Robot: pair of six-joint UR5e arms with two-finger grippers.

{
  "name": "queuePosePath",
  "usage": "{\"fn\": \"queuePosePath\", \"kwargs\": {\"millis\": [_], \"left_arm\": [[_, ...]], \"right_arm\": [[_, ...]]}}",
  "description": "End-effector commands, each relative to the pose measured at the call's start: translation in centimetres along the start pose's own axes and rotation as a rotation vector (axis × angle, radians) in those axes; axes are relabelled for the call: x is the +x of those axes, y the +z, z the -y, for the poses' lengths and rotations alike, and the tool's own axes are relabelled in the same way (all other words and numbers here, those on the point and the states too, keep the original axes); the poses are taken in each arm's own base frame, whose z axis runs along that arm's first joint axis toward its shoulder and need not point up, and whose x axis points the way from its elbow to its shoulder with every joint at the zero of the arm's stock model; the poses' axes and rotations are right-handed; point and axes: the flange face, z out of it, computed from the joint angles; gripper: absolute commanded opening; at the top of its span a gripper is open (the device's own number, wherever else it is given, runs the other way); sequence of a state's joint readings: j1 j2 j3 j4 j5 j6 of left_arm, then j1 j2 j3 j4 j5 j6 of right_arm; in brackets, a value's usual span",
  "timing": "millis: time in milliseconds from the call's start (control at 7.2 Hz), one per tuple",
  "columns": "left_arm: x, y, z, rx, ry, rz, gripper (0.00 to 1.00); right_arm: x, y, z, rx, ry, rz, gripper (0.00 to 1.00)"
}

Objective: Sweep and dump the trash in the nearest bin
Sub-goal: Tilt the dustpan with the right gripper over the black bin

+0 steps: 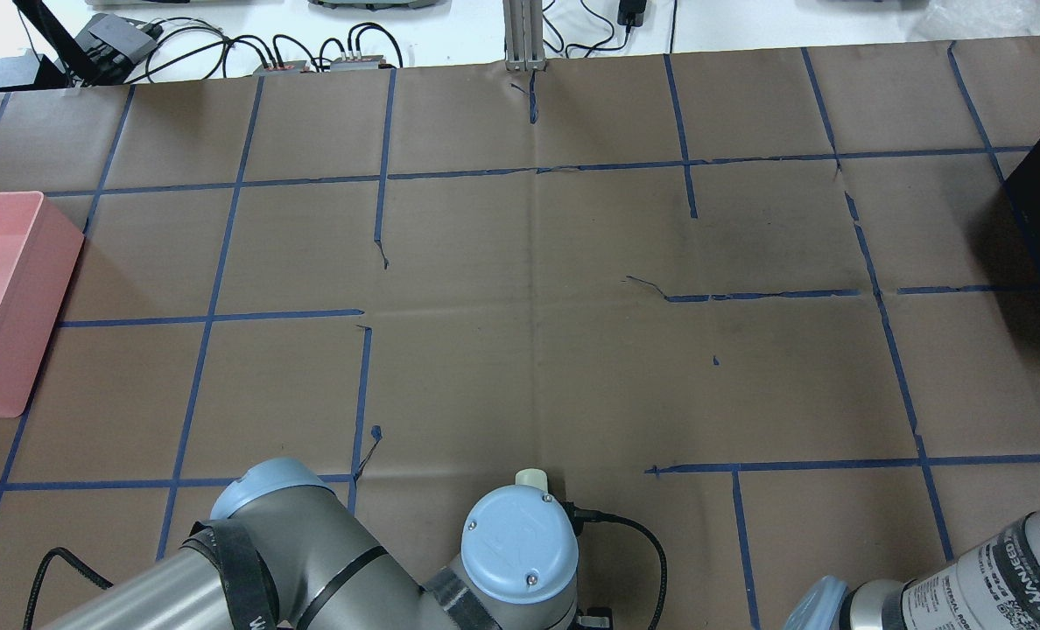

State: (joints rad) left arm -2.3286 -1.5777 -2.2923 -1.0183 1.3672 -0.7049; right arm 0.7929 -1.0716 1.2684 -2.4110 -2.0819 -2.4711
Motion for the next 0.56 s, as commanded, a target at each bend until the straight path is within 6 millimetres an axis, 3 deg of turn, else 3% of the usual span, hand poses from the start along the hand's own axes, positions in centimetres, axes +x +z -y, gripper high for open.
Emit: {"fn": "queuePosePath", "kwargs": {"millis": [0,417], "left_arm": [[0.1,-1.6,-0.1,0.046,0.021,-0.029,0.84],[-0.2,-6.5,2.0,0.188,0.114,-0.005,0.88]], "right_arm": [[-0.1,0.0,1.2,-0.063,0.004,-0.011,0.02],[0.4,-1.3,2.2,-0.173,0.009,-0.007,0.03]]}}
